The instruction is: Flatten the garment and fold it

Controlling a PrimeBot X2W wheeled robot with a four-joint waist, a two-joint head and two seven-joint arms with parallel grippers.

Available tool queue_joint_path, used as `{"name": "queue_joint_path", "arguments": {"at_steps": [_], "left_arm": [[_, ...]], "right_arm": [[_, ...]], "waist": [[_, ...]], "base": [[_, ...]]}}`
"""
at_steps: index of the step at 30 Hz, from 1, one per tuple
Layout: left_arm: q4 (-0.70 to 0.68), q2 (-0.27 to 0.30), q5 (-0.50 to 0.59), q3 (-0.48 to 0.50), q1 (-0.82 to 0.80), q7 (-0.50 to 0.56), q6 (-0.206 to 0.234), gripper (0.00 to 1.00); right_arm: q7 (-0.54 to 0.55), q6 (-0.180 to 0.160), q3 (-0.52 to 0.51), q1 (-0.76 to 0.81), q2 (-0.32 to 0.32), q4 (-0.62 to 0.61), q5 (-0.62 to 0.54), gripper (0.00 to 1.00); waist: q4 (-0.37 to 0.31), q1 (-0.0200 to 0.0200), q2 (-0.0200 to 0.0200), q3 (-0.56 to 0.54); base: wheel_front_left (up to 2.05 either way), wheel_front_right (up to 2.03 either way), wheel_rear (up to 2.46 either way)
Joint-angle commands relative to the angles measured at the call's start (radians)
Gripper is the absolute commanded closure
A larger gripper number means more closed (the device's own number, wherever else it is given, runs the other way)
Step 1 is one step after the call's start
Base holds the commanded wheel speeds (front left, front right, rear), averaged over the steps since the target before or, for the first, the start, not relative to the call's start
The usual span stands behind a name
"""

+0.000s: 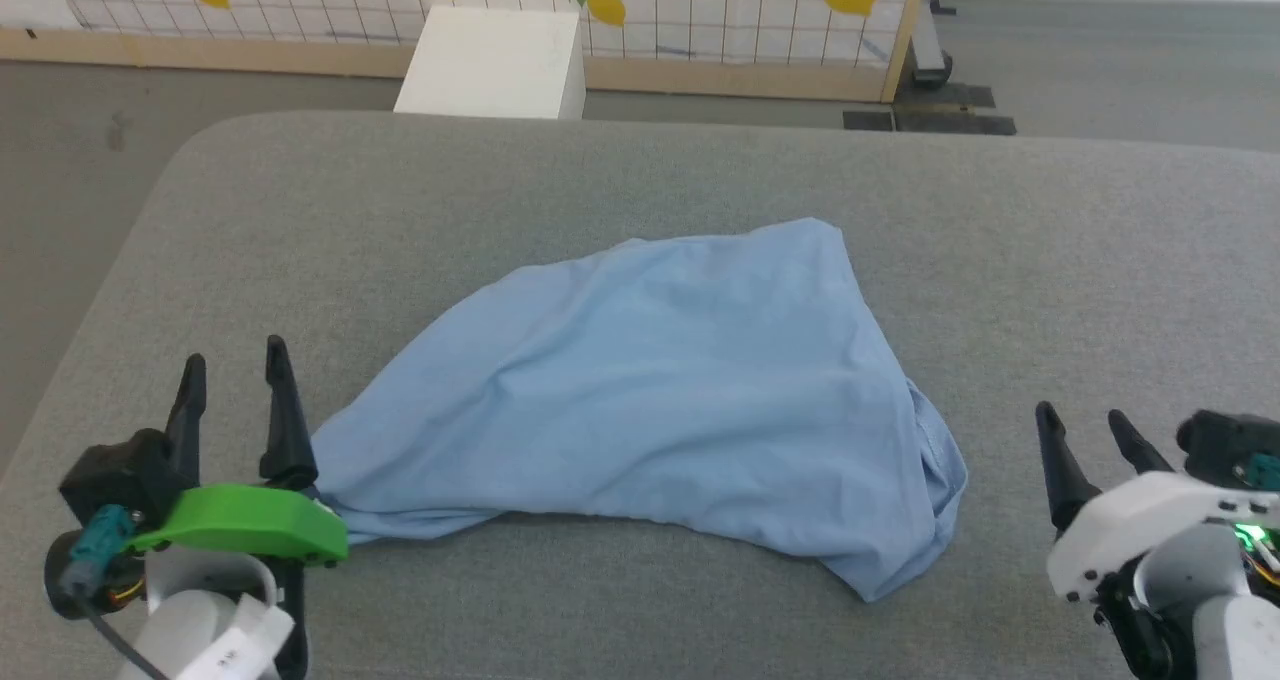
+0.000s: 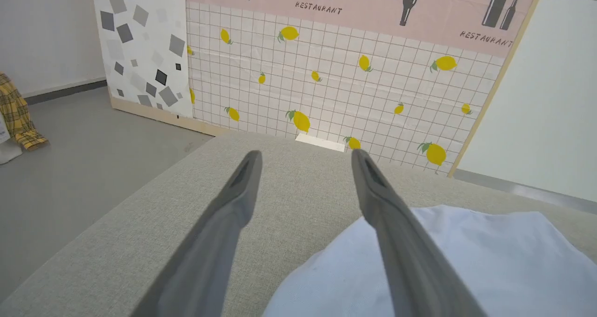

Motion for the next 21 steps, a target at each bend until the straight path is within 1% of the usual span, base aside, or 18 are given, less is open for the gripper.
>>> {"name": "queue_joint_path", "arguments": {"at_steps": [1, 4, 7, 11, 15, 21], "left_arm": [[-0.002, -0.013, 0.026, -0.001, 0.011, -0.009, 0.000, 0.00], [-0.011, -0.044, 0.068, 0.001, 0.006, -0.011, -0.004, 0.00], [-0.027, -0.070, 0.099, 0.013, -0.009, -0.011, -0.010, 0.00], [-0.050, -0.107, 0.132, 0.025, -0.042, -0.011, -0.033, 0.00], [-0.069, -0.136, 0.162, 0.034, -0.088, -0.011, -0.059, 0.00], [-0.076, -0.182, 0.199, 0.044, -0.141, -0.012, -0.098, 0.00]], "right_arm": [[0.018, -0.001, 0.009, -0.028, 0.000, 0.007, -0.013, 0.00], [0.077, -0.001, 0.035, -0.102, -0.006, 0.031, -0.040, 0.00], [0.123, -0.001, 0.081, -0.213, -0.042, 0.074, -0.058, 0.00], [0.205, -0.001, 0.166, -0.410, -0.097, 0.180, -0.067, 0.00], [0.285, -0.001, 0.230, -0.596, -0.138, 0.297, -0.068, 0.00], [0.391, -0.001, 0.364, -0.782, -0.185, 0.446, -0.088, 0.00]], "waist": [[0.007, 0.0000, 0.0000, 0.018], [0.017, 0.0000, 0.0000, 0.052], [0.031, 0.0000, 0.0000, 0.096], [0.060, 0.0000, 0.0000, 0.171], [0.101, 0.0000, 0.0000, 0.249], [0.156, 0.0000, 0.0000, 0.337]], "base": [[0.00, 0.00, 0.00], [0.00, 0.00, 0.00], [0.00, 0.00, 0.00], [0.00, 0.00, 0.00], [0.00, 0.00, 0.00], [0.00, 0.00, 0.00]]}}
